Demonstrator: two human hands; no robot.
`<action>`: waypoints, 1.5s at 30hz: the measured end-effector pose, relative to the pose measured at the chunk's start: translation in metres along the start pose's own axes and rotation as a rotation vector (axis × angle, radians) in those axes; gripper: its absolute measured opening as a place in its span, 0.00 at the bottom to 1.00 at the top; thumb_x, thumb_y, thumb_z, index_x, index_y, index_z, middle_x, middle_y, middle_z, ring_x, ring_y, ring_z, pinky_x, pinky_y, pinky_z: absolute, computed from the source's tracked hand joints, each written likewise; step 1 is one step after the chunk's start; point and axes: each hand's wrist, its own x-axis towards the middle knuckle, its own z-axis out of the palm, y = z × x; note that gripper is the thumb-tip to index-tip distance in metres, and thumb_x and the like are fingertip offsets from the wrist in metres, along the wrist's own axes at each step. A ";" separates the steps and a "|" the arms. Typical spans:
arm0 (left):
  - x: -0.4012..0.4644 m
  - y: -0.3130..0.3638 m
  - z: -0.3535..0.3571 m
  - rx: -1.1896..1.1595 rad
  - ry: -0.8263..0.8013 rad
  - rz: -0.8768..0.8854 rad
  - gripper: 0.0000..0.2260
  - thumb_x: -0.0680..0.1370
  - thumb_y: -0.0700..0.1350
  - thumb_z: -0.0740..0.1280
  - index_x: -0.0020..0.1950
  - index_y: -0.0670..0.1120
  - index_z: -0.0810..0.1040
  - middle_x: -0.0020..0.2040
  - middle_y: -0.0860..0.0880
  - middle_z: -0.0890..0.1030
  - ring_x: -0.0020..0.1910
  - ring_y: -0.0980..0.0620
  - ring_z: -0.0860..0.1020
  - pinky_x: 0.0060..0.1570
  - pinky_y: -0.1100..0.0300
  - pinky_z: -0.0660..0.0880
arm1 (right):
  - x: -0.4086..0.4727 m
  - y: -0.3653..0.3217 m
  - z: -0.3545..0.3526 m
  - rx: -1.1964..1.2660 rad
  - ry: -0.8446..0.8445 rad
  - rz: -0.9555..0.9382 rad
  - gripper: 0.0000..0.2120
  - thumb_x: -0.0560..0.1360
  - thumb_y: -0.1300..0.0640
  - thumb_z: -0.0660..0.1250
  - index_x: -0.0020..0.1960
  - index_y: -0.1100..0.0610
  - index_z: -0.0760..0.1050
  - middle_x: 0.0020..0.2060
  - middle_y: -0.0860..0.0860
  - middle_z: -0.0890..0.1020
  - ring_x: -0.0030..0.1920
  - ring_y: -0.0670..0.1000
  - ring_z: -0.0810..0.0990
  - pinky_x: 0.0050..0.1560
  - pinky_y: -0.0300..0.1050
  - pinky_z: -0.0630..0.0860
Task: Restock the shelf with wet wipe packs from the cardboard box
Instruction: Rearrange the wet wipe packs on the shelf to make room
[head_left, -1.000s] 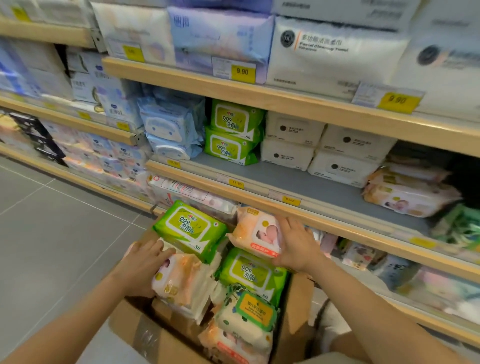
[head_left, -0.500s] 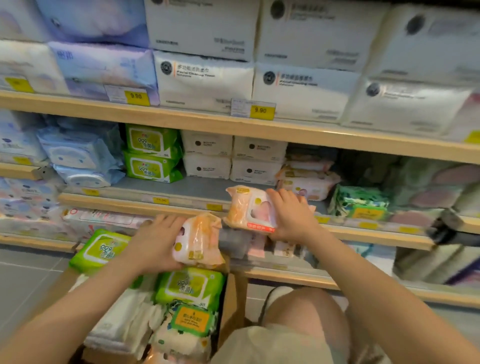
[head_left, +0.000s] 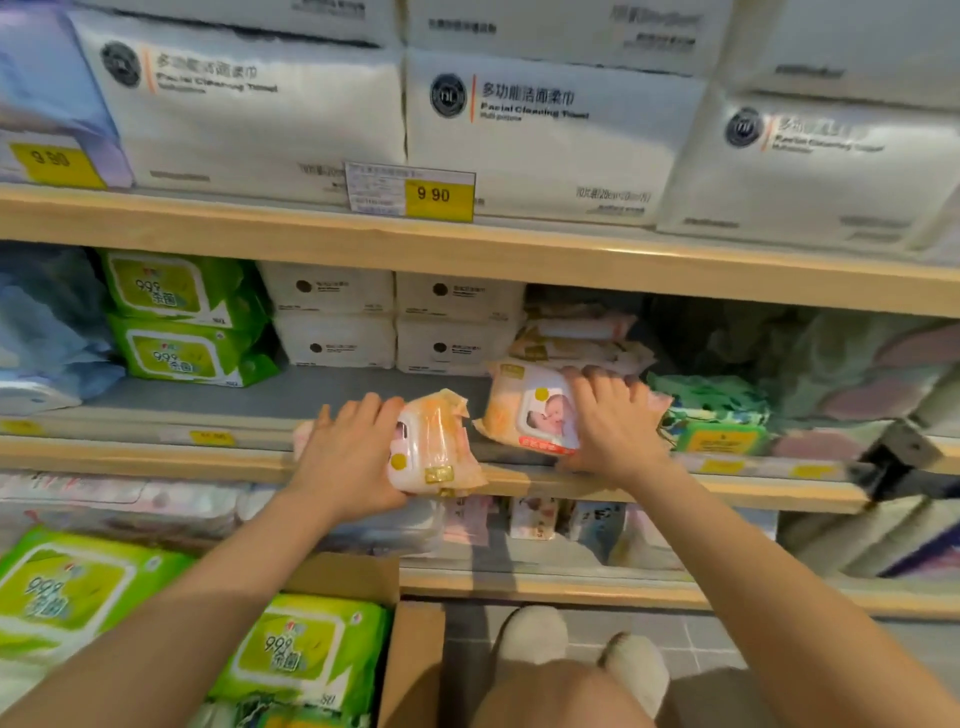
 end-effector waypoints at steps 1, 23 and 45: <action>0.003 0.001 0.002 0.018 -0.005 0.001 0.40 0.61 0.64 0.70 0.67 0.49 0.63 0.58 0.49 0.70 0.58 0.45 0.72 0.62 0.43 0.66 | 0.001 0.000 0.001 -0.011 0.000 -0.001 0.49 0.61 0.31 0.71 0.71 0.54 0.56 0.64 0.55 0.68 0.63 0.58 0.67 0.64 0.57 0.62; 0.054 0.043 0.020 0.126 0.334 0.059 0.32 0.55 0.52 0.72 0.57 0.46 0.71 0.46 0.45 0.74 0.45 0.42 0.73 0.47 0.46 0.70 | 0.076 0.034 0.015 -0.058 0.585 0.011 0.25 0.67 0.64 0.61 0.65 0.61 0.67 0.61 0.60 0.75 0.64 0.59 0.65 0.67 0.63 0.49; 0.064 0.050 0.028 0.122 0.404 0.059 0.36 0.51 0.54 0.75 0.55 0.46 0.70 0.44 0.46 0.74 0.42 0.43 0.72 0.44 0.47 0.70 | 0.072 0.045 0.038 -0.015 0.491 0.115 0.39 0.59 0.59 0.78 0.66 0.60 0.66 0.61 0.61 0.75 0.64 0.59 0.70 0.64 0.75 0.54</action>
